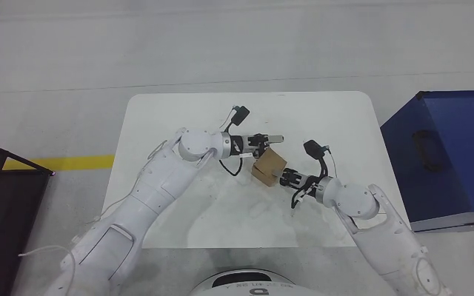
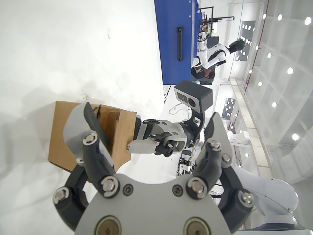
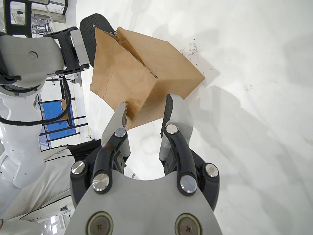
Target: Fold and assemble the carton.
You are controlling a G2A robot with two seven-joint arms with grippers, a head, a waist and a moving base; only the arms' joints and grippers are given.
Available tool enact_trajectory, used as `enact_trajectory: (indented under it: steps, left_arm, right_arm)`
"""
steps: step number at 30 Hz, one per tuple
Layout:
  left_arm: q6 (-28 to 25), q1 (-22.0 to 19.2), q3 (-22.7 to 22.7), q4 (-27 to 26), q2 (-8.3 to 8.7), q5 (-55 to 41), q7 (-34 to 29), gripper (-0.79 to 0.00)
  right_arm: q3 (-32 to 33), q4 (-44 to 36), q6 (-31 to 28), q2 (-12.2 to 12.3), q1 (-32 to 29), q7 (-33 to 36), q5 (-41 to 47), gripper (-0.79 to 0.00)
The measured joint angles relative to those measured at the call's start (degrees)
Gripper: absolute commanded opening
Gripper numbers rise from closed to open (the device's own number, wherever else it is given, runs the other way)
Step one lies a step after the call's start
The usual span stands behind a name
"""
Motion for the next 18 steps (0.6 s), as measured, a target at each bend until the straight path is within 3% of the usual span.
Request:
enact_trajectory:
  steps: [18]
  left_arm:
    - [1.2,0.6,-3.1,-1.5,1.11,2.5,-1.6,0.0]
  right_arm:
    - [-0.6,1.1,0.4,-0.1,1.1,0.3,0.4,-0.474]
